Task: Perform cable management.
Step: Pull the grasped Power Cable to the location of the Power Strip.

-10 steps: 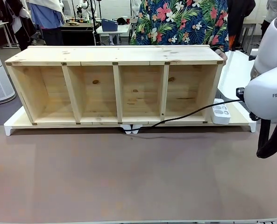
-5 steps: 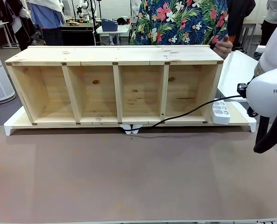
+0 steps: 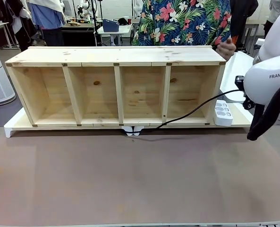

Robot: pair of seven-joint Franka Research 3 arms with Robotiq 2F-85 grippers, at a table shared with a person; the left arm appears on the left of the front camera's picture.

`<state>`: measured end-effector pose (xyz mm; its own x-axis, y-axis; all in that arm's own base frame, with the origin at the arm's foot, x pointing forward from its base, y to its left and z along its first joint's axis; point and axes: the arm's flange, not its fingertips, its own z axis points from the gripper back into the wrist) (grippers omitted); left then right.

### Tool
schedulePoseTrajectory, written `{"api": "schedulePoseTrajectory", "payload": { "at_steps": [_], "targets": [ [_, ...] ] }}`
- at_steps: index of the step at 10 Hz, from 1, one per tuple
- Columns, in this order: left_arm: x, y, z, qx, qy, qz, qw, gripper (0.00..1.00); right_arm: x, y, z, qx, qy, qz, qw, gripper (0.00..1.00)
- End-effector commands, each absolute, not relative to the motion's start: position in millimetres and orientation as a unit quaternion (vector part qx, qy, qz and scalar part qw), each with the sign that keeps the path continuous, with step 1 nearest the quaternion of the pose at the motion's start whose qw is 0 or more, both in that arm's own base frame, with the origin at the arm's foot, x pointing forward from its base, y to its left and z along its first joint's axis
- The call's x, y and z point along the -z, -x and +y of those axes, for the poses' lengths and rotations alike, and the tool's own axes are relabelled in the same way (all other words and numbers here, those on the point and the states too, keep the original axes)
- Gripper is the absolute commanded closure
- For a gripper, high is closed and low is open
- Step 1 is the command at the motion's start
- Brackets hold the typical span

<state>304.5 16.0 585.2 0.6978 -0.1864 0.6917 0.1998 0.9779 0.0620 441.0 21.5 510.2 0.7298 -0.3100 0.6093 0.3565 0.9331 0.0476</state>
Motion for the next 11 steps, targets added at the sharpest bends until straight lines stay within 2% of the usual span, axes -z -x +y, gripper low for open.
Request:
{"api": "schedulePoseTrajectory", "payload": {
  "at_steps": [1, 11],
  "targets": [
    [-584.9, -304.4, 17.5, 0.103, 0.011, -0.372, 0.922, 0.0, -519.8, -457.7, 24.6, 0.179, 0.033, -0.322, 0.929, 0.85],
    [-584.9, -304.4, 17.5, 0.103, 0.011, -0.372, 0.922, 0.0, -495.9, -503.6, 31.2, 0.172, 0.029, -0.301, 0.937, 0.85]
  ]
}}
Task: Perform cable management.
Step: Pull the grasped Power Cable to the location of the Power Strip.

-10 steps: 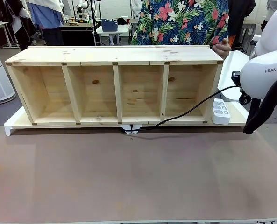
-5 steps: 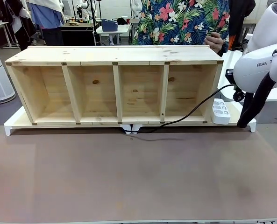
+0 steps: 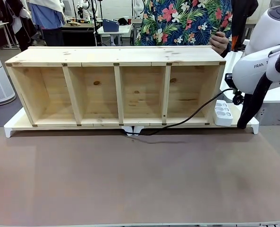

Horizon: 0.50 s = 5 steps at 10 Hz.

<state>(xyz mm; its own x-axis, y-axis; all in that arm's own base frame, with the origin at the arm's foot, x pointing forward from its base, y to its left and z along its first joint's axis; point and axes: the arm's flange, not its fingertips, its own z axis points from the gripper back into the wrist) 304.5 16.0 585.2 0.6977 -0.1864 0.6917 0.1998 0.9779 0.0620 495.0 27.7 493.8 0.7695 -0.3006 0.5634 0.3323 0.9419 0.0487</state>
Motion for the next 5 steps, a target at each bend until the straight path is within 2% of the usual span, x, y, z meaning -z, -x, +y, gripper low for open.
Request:
{"api": "schedulePoseTrajectory", "payload": {
  "at_steps": [1, 5],
  "targets": [
    [-584.9, -304.4, 17.5, 0.103, 0.011, -0.372, 0.922, 0.0, -495.6, -503.5, 30.9, 0.172, 0.03, -0.299, 0.938, 0.85],
    [-584.9, -304.4, 17.5, 0.103, 0.011, -0.372, 0.922, 0.0, -493.4, -496.5, 27.4, 0.169, 0.026, -0.294, 0.94, 0.85]
  ]
}}
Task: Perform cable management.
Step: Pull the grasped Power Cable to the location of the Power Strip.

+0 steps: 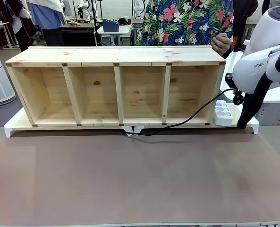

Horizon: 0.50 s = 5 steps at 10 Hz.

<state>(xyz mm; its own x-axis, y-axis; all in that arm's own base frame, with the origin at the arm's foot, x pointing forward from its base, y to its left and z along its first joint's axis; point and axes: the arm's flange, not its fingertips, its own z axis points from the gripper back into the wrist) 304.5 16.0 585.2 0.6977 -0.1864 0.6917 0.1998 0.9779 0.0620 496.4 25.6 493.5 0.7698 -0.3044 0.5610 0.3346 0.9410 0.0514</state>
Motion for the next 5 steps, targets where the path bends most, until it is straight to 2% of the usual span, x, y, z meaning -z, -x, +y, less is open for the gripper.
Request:
{"api": "schedulePoseTrajectory", "payload": {
  "at_steps": [1, 5],
  "targets": [
    [-584.9, -304.4, 17.5, 0.103, 0.011, -0.372, 0.922, 0.0, -493.4, -496.5, 27.4, 0.169, 0.026, -0.294, 0.94, 0.85],
    [-584.9, -304.4, 17.5, 0.103, 0.011, -0.372, 0.922, 0.0, -493.4, -496.5, 27.4, 0.169, 0.026, -0.294, 0.94, 0.85]
  ]
}}
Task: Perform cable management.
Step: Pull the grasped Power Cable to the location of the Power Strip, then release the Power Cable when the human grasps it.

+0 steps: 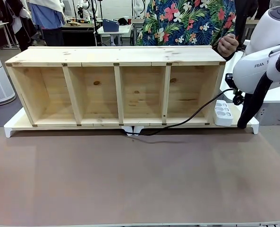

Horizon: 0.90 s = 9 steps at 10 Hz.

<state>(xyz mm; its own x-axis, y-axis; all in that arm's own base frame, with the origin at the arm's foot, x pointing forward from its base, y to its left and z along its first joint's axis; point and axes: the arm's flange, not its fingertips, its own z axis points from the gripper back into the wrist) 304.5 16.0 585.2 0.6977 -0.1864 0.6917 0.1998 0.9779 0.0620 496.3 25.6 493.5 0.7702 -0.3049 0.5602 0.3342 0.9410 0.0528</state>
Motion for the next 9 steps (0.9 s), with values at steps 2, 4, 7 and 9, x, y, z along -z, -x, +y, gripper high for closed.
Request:
{"api": "schedulePoseTrajectory", "payload": {
  "at_steps": [2, 4, 7, 9],
  "targets": [
    [-584.9, -304.4, 17.5, 0.103, 0.011, -0.372, 0.922, 0.0, -493.4, -496.5, 27.4, 0.169, 0.026, -0.294, 0.94, 0.85],
    [-584.9, -304.4, 17.5, 0.103, 0.011, -0.372, 0.922, 0.0, -493.4, -496.5, 27.4, 0.169, 0.026, -0.294, 0.94, 0.85],
    [-584.9, -304.4, 17.5, 0.103, 0.011, -0.372, 0.922, 0.0, -493.4, -496.5, 27.4, 0.169, 0.026, -0.294, 0.94, 0.85],
    [-584.9, -304.4, 17.5, 0.103, 0.011, -0.372, 0.922, 0.0, -493.4, -496.5, 27.4, 0.169, 0.026, -0.294, 0.94, 0.85]
  ]
}}
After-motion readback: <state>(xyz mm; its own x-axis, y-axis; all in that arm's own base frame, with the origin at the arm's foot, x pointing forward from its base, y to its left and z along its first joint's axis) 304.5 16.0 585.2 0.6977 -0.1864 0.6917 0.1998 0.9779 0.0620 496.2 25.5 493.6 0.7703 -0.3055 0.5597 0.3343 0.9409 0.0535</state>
